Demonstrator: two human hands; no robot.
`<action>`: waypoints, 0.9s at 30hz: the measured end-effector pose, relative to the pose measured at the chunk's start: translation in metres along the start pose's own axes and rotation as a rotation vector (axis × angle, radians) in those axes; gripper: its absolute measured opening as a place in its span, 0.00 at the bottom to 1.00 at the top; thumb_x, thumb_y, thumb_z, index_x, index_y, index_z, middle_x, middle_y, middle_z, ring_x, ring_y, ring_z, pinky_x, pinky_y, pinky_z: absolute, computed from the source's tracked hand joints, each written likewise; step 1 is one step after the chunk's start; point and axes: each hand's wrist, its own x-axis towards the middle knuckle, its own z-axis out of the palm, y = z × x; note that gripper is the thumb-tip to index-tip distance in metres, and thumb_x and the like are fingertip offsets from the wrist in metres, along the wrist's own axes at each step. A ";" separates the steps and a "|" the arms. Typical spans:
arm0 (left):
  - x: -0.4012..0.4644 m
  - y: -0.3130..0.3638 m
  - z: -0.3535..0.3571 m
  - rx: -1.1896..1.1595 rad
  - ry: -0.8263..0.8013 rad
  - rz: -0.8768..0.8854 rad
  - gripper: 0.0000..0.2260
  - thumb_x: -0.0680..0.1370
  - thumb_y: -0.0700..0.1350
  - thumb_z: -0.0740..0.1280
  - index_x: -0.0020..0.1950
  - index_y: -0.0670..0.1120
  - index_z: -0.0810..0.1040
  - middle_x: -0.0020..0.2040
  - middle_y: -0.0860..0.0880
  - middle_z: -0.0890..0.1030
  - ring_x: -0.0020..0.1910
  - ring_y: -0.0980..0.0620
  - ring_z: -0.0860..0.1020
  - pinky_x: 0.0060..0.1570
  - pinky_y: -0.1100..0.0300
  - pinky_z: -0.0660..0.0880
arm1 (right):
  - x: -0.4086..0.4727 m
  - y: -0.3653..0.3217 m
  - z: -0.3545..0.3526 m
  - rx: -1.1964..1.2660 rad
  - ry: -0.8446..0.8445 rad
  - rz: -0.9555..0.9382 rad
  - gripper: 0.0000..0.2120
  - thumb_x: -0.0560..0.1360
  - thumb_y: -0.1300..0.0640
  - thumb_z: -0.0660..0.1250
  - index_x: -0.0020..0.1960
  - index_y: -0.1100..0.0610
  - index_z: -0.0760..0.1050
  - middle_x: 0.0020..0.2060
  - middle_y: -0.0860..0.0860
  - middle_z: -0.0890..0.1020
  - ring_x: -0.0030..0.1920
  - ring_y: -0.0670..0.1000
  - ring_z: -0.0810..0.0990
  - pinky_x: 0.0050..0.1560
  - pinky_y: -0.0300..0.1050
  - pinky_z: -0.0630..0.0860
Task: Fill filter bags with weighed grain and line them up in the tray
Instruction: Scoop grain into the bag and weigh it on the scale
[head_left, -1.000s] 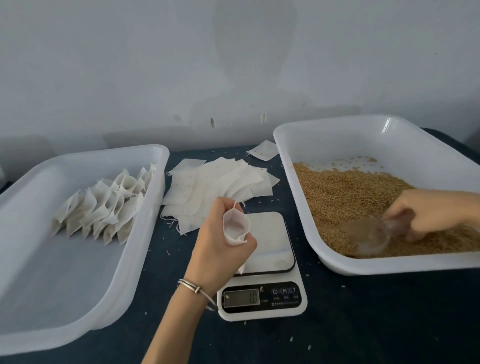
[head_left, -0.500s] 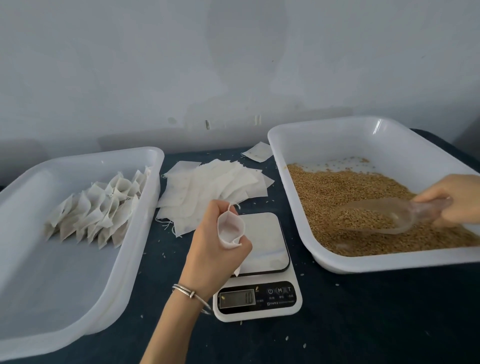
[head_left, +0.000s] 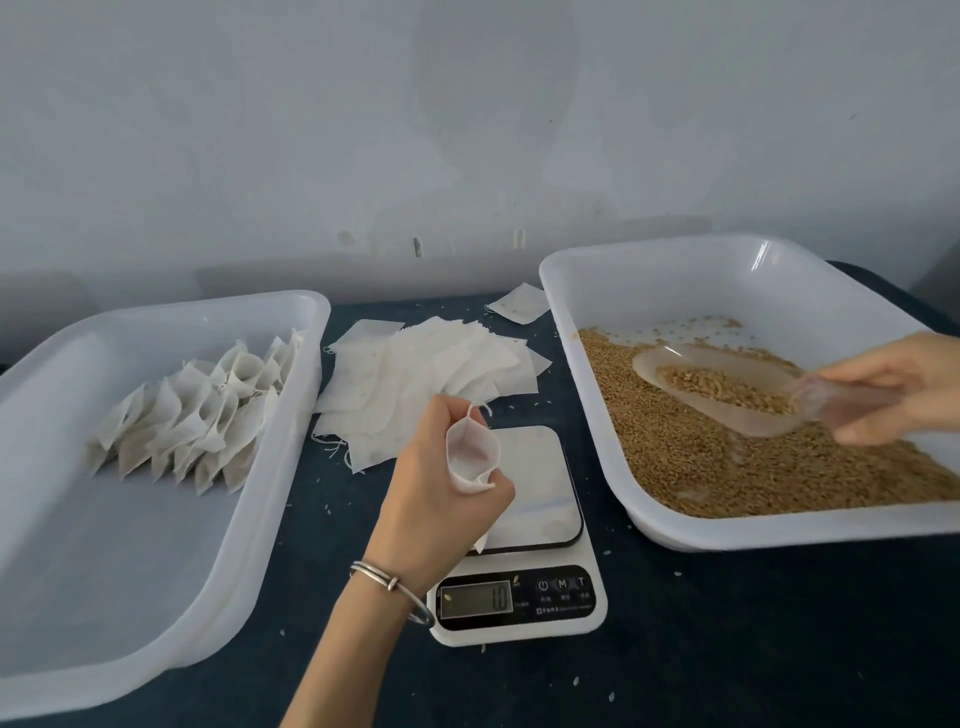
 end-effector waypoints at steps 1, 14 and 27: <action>0.001 0.001 0.000 0.008 -0.002 -0.008 0.18 0.67 0.35 0.69 0.45 0.55 0.68 0.43 0.59 0.74 0.38 0.62 0.72 0.35 0.75 0.69 | -0.002 -0.013 0.000 0.018 -0.007 -0.034 0.24 0.61 0.62 0.77 0.46 0.34 0.81 0.47 0.32 0.82 0.51 0.41 0.79 0.67 0.56 0.67; 0.008 0.008 -0.009 0.146 -0.136 -0.057 0.18 0.67 0.40 0.69 0.53 0.49 0.68 0.39 0.56 0.73 0.35 0.66 0.71 0.33 0.74 0.68 | 0.013 -0.117 0.021 -0.330 -0.155 -0.268 0.24 0.66 0.61 0.76 0.50 0.33 0.79 0.41 0.33 0.83 0.43 0.30 0.78 0.42 0.32 0.67; 0.010 0.008 0.000 0.131 -0.202 -0.095 0.18 0.67 0.40 0.69 0.52 0.52 0.67 0.36 0.57 0.72 0.29 0.62 0.71 0.28 0.71 0.65 | -0.004 -0.157 0.023 -0.703 -0.082 -0.264 0.21 0.67 0.58 0.74 0.40 0.30 0.74 0.45 0.39 0.81 0.47 0.43 0.79 0.54 0.48 0.77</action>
